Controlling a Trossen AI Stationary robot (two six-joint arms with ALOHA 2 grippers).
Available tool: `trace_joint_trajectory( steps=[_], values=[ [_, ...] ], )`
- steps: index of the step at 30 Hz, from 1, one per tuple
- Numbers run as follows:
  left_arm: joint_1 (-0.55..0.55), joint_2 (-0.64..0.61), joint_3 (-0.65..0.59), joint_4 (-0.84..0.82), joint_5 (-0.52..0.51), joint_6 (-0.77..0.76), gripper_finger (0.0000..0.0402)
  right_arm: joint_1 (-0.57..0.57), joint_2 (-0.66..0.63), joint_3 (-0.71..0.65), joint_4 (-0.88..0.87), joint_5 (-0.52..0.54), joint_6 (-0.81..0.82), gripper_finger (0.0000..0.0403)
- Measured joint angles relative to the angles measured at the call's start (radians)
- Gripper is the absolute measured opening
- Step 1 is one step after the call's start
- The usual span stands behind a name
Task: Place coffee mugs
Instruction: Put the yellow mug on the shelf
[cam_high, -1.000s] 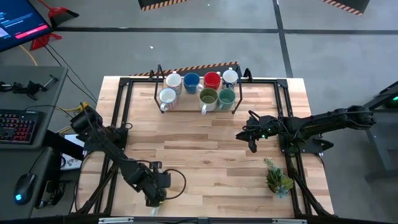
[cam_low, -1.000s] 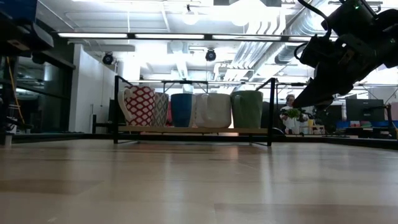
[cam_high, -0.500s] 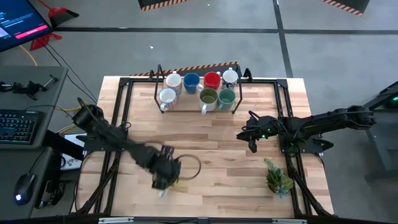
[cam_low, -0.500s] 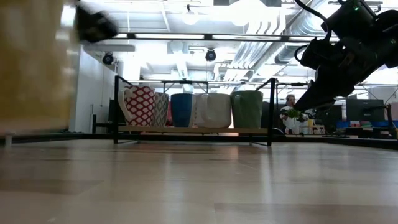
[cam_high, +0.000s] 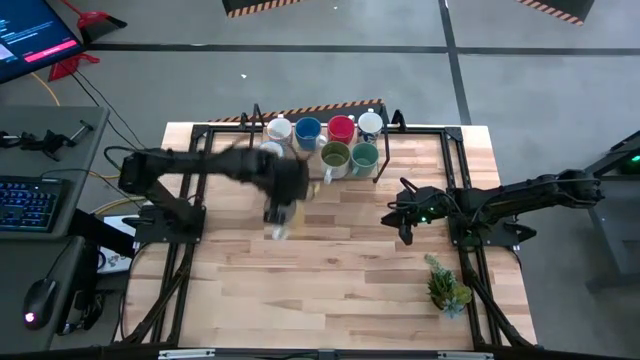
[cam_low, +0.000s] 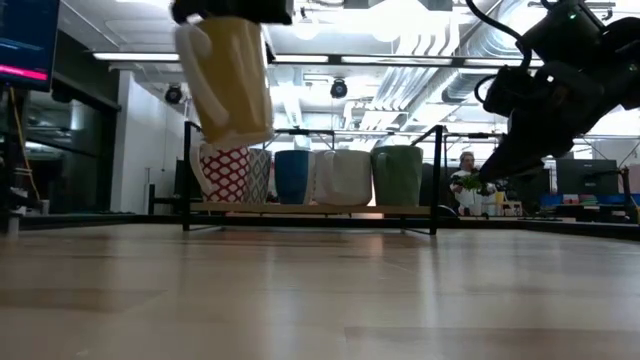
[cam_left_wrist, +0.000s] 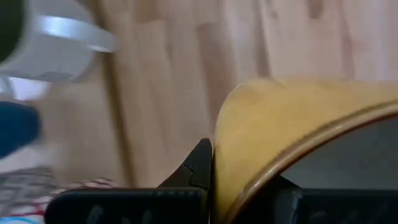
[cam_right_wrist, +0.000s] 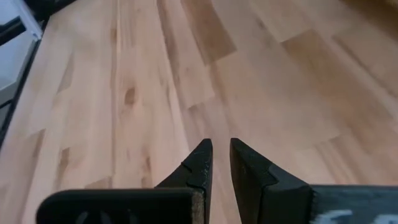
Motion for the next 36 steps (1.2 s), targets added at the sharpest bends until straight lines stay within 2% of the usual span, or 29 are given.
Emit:
trace_joint_trajectory(
  steps=[7, 11, 19, 25, 28, 36],
  values=[
    [0.303, 0.032, 0.046, 0.004, 0.147, 0.201, 0.0009, 0.000, 0.000, 0.000, -0.006, -0.024, 0.024, 0.0035],
    [0.392, 0.066, 0.083, -0.001, 0.165, 0.237, 0.0009, 0.000, 0.000, 0.000, 0.002, -0.006, 0.023, 0.0035],
    [0.435, 0.193, 0.241, -0.027, 0.166, 0.275, 0.0009, 0.000, 0.000, 0.000, 0.002, -0.006, 0.020, 0.0035],
    [0.460, 0.342, 0.413, -0.174, 0.152, 0.267, 0.0009, 0.000, 0.000, 0.000, 0.001, -0.006, -0.001, 0.0035],
    [0.461, 0.390, 0.475, -0.198, 0.103, 0.267, 0.0009, 0.000, 0.000, 0.000, 0.000, -0.012, -0.031, 0.0035],
    [0.461, 0.429, 0.504, -0.213, 0.100, 0.253, 0.0009, 0.000, 0.000, 0.000, -0.001, -0.016, -0.058, 0.0035]
  ],
)
